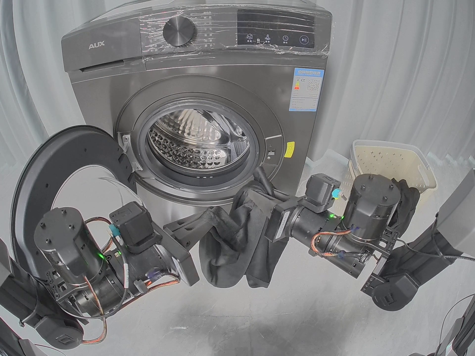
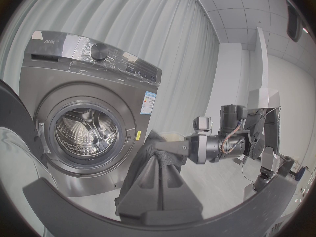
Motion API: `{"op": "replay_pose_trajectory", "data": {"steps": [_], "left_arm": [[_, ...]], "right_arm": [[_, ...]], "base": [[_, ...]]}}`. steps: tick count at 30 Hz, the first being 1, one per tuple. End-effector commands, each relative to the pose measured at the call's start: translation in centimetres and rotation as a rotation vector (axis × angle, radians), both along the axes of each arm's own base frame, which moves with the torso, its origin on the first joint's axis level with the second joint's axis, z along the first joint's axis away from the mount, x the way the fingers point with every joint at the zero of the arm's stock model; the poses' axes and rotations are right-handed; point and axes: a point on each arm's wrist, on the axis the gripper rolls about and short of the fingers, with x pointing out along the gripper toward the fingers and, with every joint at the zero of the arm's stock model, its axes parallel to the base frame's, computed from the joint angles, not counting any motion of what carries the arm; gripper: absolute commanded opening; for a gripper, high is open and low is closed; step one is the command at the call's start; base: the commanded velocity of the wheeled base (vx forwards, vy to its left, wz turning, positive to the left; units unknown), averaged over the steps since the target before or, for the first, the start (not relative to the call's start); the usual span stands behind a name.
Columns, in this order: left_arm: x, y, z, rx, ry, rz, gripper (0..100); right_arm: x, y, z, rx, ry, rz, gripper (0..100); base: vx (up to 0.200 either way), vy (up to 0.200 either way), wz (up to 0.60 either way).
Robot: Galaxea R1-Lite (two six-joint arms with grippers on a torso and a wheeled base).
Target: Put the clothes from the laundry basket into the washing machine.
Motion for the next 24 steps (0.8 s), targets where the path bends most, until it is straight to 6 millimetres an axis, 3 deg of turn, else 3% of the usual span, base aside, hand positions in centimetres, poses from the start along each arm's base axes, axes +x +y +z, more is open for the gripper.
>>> {"op": "replay_pose_trajectory", "data": {"steps": [1, 24], "left_arm": [[-0.2, 0.1, 0.7, -0.022, -0.025, -0.003, 0], [2.2, -1.3, 2.2, -0.105, -0.097, 0.113, 0]], "right_arm": [[0.0, 0.1, -0.6, -0.013, 0.015, 0.003, 100], [-0.4, -2.0, -4.3, -0.167, 0.098, -0.053, 100]], "base": [[0.000, 0.000, 0.00], [0.000, 0.000, 0.00]]}}
